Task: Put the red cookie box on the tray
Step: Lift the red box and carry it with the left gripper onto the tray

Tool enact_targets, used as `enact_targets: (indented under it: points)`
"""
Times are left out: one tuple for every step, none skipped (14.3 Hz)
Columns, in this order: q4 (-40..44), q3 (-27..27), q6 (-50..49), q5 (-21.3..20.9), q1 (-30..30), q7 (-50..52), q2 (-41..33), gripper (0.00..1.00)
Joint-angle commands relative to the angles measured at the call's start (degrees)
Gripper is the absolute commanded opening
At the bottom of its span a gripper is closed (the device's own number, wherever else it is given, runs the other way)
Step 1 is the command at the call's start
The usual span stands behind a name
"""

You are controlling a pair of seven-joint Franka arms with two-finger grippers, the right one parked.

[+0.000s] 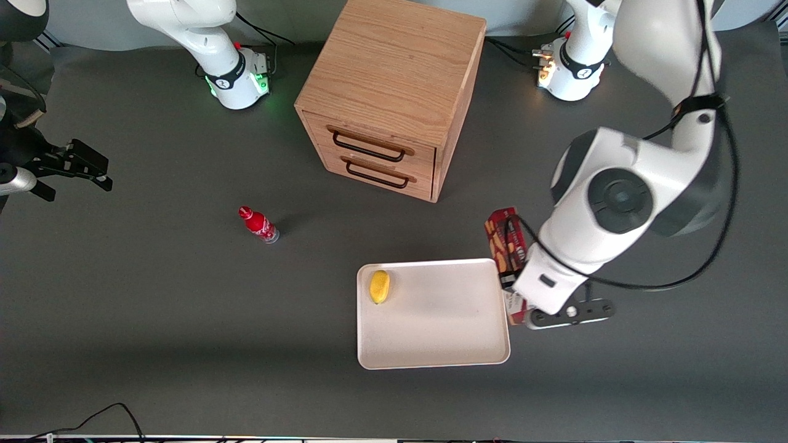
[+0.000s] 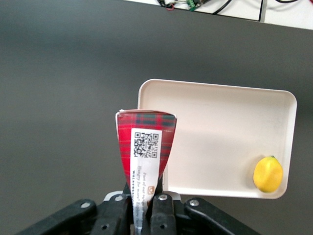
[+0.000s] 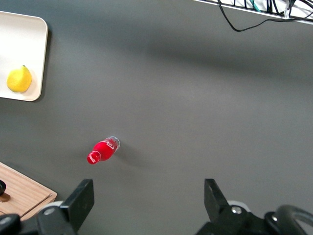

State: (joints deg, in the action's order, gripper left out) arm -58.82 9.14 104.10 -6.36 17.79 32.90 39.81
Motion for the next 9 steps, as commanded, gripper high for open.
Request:
enact_targets:
  points:
    - [1.52,-0.96,5.48,-2.16,2.16,1.2,6.31,0.0]
    - [1.35,-0.96,8.02,-2.6,3.12,1.2,8.42,0.0]
    - [1.34,-0.96,10.48,-2.87,3.48,1.2,10.35,0.0]
    - [1.08,-0.96,12.33,-3.04,3.92,1.2,11.85,0.0]
    - [0.82,-1.05,13.31,-3.31,4.27,1.2,12.74,0.0]
    - [0.73,-0.96,14.63,-3.92,4.36,1.2,13.61,0.0]
    - [0.73,-1.05,16.12,-4.27,4.45,1.2,14.58,0.0]
    - [0.73,-1.05,17.44,-4.62,4.8,1.2,15.55,0.0]
    - [0.73,-1.05,18.67,-5.15,4.8,1.37,16.25,0.0]
